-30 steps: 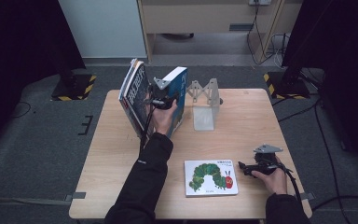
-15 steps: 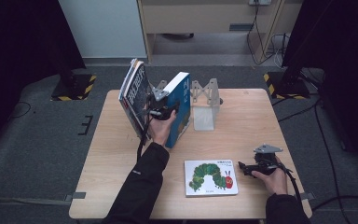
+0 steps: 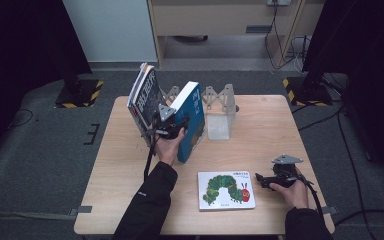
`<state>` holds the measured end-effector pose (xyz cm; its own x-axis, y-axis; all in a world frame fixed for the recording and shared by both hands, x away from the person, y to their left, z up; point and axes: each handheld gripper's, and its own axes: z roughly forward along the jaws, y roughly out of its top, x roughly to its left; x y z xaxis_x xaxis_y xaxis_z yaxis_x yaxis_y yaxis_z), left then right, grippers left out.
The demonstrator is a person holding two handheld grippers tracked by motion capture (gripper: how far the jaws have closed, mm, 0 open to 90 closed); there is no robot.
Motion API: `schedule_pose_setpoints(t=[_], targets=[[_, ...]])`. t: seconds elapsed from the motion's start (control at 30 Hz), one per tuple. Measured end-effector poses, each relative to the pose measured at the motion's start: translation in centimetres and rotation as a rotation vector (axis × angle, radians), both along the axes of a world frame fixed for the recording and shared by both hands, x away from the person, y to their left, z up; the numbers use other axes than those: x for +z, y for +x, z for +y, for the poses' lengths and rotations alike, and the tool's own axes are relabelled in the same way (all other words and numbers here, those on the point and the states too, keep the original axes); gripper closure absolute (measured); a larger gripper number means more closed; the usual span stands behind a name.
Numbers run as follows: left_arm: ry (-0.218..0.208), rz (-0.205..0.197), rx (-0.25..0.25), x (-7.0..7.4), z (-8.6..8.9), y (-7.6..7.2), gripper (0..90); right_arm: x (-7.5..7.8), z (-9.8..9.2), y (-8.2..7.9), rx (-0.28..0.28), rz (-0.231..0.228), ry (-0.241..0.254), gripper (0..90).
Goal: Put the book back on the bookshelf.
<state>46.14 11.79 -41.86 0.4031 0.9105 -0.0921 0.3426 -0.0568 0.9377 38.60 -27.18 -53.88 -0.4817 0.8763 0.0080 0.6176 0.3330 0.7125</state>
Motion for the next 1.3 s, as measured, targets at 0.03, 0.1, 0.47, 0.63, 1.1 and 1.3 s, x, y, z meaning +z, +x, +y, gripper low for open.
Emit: schedule_pose_setpoints(t=[0.03,0.1,0.47,0.63,1.1,1.3], targets=[[0.0,-0.006,0.0,-0.1,-0.1,-0.1,59.8,0.0,0.0,0.0,-0.001,0.0,-0.001,4.8],[0.0,-0.015,0.0,-0.2,-0.2,-0.3,59.8,0.0,0.0,0.0,-0.001,0.0,-0.001,4.8],[-0.017,-0.039,0.026,-0.6,0.0,-0.5,59.7,0.0,0.0,0.0,-0.004,0.001,-0.002,4.6],[-0.015,-0.051,0.029,-0.7,-0.6,0.3,59.9,0.0,0.0,0.1,0.003,-0.001,-0.004,4.1],[0.08,-0.075,0.043,-0.5,-0.9,1.5,59.7,0.0,0.1,0.2,0.006,0.004,-0.001,3.4],[0.08,-0.089,0.055,-0.7,-0.5,1.3,59.7,0.0,0.1,0.2,0.004,0.006,-0.001,3.3]])
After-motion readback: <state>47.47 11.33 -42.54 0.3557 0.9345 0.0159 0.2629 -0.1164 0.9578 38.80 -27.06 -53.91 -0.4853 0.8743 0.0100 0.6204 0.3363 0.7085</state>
